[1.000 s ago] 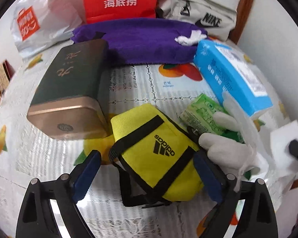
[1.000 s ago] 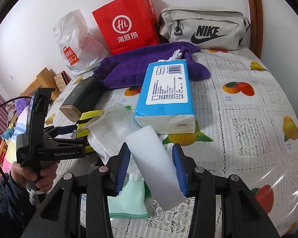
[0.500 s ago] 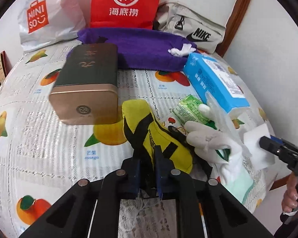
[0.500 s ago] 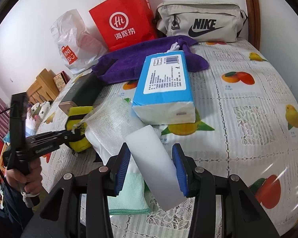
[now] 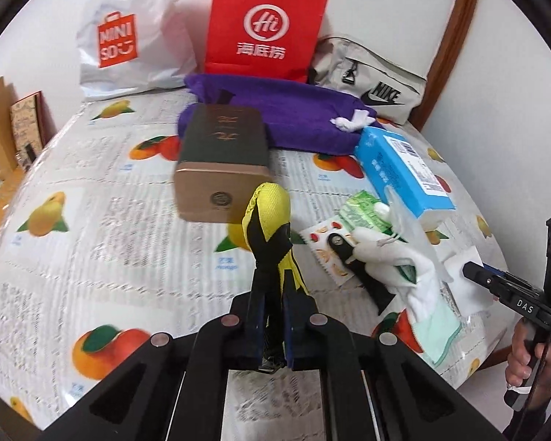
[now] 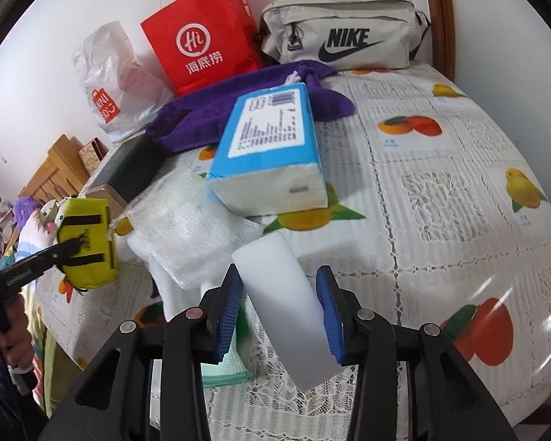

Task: Organize soft objects
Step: 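Grasp the yellow adidas pouch with the left gripper and lift it, then carry the white block and the yellow pouch toward the purple towel with both grippers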

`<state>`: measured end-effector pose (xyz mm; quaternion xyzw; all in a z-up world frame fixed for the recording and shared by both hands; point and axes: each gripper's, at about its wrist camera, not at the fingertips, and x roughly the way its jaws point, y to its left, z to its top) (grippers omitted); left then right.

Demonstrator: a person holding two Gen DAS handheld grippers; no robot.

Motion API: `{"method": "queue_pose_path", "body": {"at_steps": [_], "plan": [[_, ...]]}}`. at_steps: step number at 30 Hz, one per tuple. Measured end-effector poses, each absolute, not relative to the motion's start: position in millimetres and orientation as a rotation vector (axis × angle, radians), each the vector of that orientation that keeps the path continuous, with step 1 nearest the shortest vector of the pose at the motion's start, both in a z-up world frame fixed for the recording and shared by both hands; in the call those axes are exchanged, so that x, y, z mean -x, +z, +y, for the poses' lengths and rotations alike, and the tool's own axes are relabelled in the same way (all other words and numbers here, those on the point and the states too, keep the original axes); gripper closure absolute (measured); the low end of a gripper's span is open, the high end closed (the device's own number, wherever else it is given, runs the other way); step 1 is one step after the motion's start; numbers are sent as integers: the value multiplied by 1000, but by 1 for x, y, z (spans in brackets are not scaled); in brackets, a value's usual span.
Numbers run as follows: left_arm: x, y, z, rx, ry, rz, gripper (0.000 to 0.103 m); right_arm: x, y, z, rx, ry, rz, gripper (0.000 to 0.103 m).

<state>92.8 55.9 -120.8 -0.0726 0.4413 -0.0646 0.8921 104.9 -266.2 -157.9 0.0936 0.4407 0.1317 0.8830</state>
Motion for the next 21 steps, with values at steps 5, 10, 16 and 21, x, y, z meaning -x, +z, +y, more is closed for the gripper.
{"method": "queue_pose_path", "body": {"at_steps": [5,10,16,21], "plan": [[-83,-118,69,168,-107,907,95,-100,-157,-263,-174,268,902,62],[-80,-112,73,178,-99,887,95,-97,-149,-260,-170,281,887,62],[-81,-99,75,189,-96,869,95,-95,-130,-258,-163,289,860,62],[-86,-84,75,194,-94,849,95,-98,-106,-257,-149,301,820,62]]}}
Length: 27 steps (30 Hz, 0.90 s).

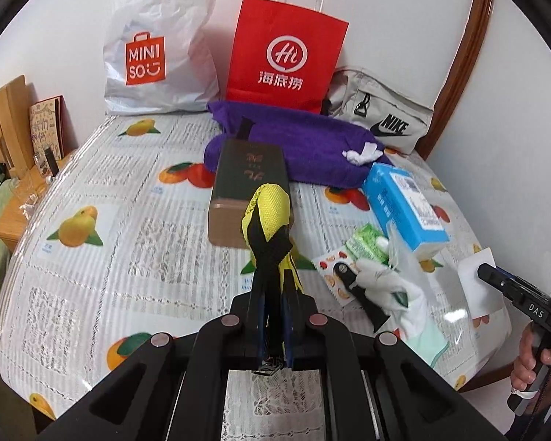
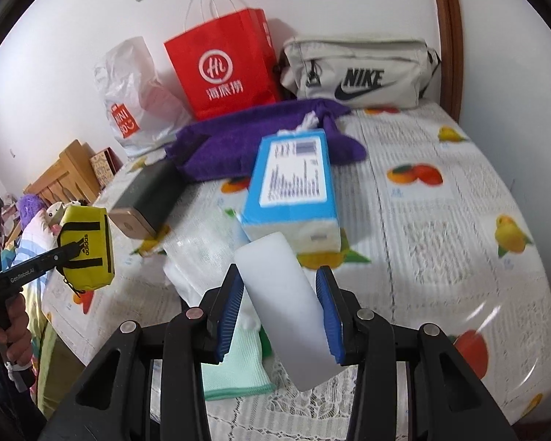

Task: Organize soft objects
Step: 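Carry the white block and the yellow pouch toward the purple towel with both grippers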

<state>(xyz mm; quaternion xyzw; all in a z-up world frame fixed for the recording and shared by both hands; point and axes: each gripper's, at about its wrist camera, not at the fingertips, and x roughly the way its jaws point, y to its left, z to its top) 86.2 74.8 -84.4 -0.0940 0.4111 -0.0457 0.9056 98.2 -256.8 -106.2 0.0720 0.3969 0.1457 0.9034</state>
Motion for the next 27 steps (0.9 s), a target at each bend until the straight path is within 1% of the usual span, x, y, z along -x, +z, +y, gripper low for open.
{"method": "queue_pose_path", "body": {"at_steps": [14,27], "plan": [[-128,-51,83,189,-76,807,95,-141,-52,-241,-100,343,729,62],[-185,-36,84,173,-66,799,95,-204,-23,-226,-68,384,671,62]]}}
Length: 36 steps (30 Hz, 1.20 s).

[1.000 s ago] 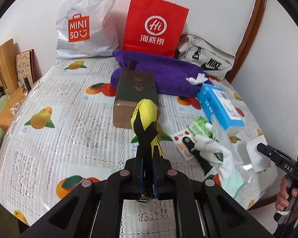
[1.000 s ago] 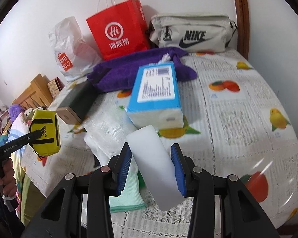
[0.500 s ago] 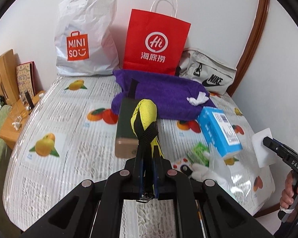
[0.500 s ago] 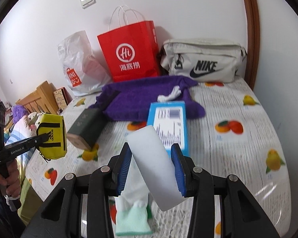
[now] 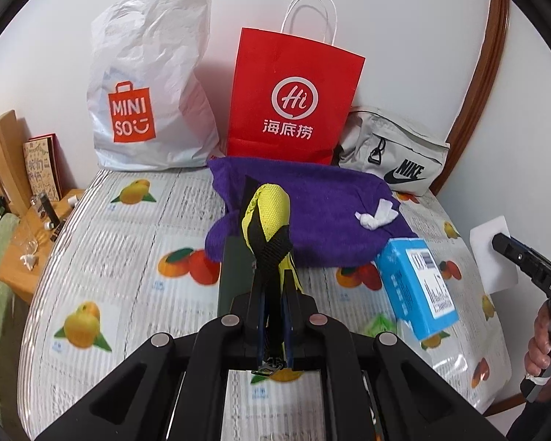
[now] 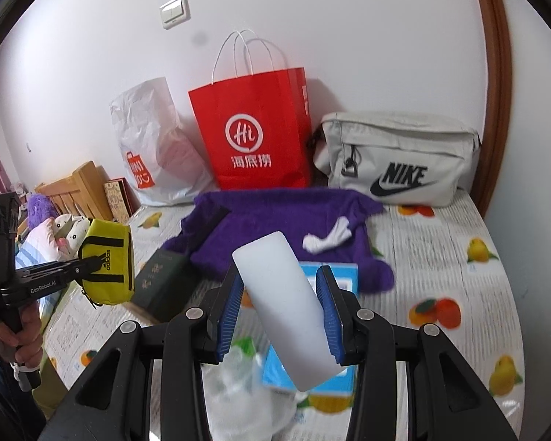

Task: Organize soft objects
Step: 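Carry the white block and the yellow pouch toward the purple towel with both grippers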

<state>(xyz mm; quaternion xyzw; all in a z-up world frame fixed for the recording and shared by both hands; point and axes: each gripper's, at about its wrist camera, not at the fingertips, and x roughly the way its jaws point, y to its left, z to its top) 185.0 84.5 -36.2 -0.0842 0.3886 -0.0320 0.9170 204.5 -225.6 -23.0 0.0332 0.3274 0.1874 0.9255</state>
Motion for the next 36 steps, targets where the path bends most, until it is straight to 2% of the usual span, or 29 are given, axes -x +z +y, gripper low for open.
{"method": "queue_pose_path", "body": {"at_steps": [36], "plan": [[-356,-81,82,195,-65,919,95,-401,-78,-196,-17,400,770,61]]}}
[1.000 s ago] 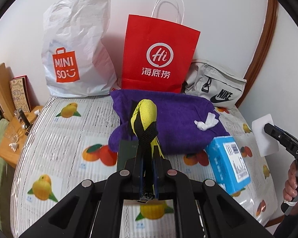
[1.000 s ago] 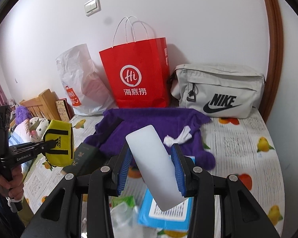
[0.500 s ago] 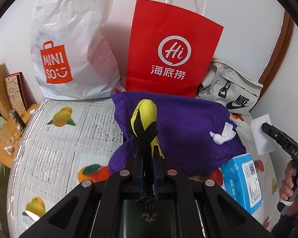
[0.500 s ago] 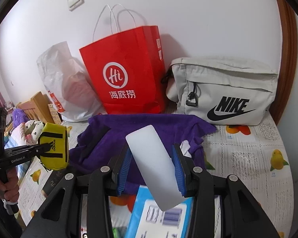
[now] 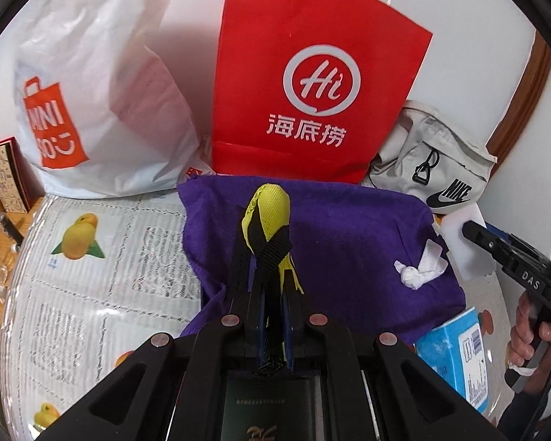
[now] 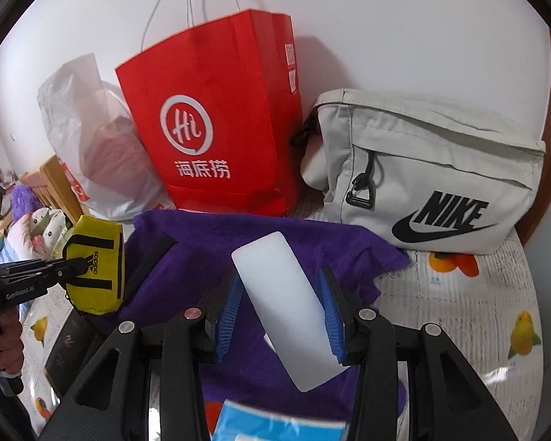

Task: Organize soft objects
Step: 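Carry the white block and the yellow pouch toward the purple towel with both grippers, then set the white block upright on the towel with the right gripper while the left lowers the pouch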

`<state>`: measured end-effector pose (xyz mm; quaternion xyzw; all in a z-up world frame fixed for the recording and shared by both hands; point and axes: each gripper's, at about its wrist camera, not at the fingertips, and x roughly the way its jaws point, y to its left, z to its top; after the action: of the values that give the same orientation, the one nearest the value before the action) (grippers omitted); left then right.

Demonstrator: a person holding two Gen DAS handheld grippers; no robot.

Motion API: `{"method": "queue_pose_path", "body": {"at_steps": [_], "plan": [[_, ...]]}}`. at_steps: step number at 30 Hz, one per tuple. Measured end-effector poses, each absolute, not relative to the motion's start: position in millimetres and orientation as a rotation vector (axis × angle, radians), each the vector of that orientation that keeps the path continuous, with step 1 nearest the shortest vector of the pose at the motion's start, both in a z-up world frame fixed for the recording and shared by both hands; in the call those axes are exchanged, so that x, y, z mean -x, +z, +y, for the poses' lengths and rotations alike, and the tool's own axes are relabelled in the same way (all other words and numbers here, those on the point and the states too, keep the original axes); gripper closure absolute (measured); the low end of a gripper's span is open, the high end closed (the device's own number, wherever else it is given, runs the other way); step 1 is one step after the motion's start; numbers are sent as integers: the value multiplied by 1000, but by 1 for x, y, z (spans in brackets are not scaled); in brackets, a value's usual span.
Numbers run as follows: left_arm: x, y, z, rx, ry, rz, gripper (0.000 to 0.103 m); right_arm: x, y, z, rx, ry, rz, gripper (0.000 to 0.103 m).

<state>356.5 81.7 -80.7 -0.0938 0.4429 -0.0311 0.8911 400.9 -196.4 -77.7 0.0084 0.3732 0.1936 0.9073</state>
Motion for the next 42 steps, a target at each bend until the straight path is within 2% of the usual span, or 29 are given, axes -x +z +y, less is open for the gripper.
{"method": "queue_pose_path", "body": {"at_steps": [23,26,29,30,35,42], "plan": [[-404,-124,82,202,-93,1041,93,-466,-134,-190,-70,395,972,55],[-405,-126,84,197,-89,1048,88,-466,-135,-189,-57,393,974,47],[-403,-125,85,190,-79,1051,69,-464,-132,-188,-54,397,963,37],[-402,-123,85,193,-74,1046,67,-463,-130,-187,-51,399,957,35],[-393,-114,88,185,-80,1030,66,-453,-122,-185,-18,396,933,33],[-371,-100,86,149,-68,1009,50,-431,-106,-189,-5,381,895,33]]}}
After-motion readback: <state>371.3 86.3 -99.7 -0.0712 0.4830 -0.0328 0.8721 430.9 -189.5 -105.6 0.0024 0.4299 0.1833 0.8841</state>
